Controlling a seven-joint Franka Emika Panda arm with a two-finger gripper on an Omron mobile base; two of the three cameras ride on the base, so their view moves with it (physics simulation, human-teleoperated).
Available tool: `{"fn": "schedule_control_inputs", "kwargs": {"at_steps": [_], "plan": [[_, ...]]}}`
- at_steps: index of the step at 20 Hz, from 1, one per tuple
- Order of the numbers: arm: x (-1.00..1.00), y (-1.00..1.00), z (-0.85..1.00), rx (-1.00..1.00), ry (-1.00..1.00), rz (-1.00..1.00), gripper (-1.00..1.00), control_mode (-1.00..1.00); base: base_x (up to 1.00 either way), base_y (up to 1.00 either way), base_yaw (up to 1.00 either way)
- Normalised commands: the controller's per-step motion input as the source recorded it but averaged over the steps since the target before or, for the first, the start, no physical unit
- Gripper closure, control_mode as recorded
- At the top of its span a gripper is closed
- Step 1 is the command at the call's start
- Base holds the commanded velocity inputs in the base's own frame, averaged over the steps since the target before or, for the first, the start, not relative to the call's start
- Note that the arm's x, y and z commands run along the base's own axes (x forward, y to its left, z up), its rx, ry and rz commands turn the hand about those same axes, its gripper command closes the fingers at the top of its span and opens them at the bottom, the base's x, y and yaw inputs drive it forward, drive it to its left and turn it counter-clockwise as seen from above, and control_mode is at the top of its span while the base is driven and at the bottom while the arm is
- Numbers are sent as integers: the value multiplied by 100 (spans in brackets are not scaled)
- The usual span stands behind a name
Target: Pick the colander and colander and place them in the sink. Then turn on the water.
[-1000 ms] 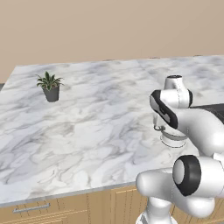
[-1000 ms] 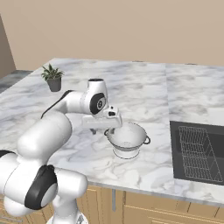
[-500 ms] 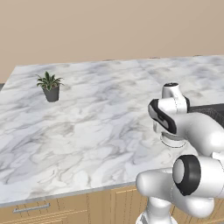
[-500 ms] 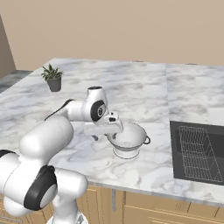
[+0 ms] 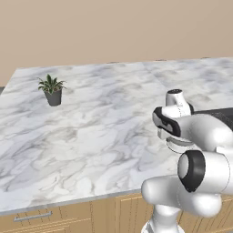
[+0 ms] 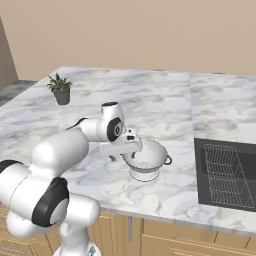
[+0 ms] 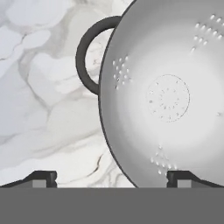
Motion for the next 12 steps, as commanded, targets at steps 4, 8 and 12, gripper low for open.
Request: {"fn": "schedule_control_inputs", "kwargs": {"at_steps": [4,8,12], "plan": [[20,-15,-31,0,1,5,-100,-100,0,0,0],[17,-12,-30,0,0,4,-100,-100,0,0,0],[23,-10,-19,0,0,4,-100,-100,0,0,0]]}}
